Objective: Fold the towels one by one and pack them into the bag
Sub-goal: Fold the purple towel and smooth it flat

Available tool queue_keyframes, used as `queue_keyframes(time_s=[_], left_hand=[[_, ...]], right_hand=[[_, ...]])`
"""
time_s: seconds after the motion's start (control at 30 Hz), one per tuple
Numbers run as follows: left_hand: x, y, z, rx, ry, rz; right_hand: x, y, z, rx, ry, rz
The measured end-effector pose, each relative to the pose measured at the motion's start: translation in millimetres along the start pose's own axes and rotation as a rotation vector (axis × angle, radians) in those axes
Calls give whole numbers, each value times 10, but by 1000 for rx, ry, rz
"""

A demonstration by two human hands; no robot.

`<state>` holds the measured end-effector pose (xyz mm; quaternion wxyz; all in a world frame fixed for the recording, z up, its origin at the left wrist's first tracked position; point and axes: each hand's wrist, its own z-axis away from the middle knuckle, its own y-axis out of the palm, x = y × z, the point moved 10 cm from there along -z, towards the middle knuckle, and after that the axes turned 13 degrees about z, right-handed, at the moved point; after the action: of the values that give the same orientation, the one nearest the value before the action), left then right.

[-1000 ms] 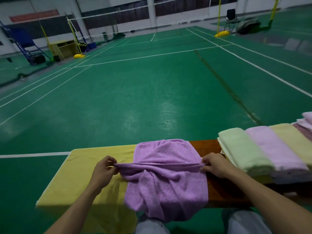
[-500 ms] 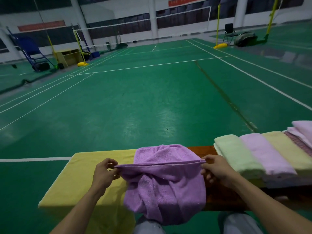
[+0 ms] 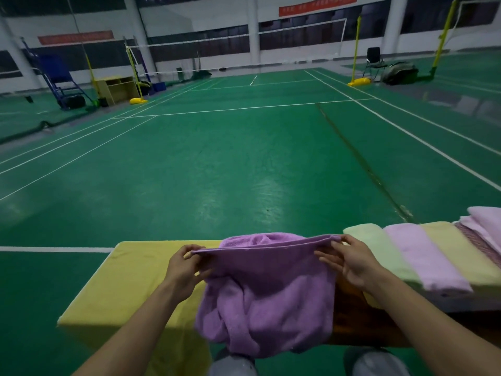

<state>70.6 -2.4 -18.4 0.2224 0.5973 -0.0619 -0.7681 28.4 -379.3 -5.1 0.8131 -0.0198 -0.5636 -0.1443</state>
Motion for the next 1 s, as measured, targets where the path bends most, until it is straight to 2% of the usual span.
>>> queue_keyframes(time_s=[0.1,0.3,0.6,0.8,1.0], left_hand=[[108,169,-206,8,-34,-2],[125,448,-879,18,12,42],[182,997,-1889,8,45,109],[121,1180,-2207,28,93,175],[138,1126,-2142,34,107,179]], right_hand=[[39,-40,-233,-51,-3,54],[159,-151,-943,-155,-3,190],[711,-203,-1948,-274,-125,280],[850,-203,-2280,-250,-177,248],[706,-274,-2212,-231,-158,280]])
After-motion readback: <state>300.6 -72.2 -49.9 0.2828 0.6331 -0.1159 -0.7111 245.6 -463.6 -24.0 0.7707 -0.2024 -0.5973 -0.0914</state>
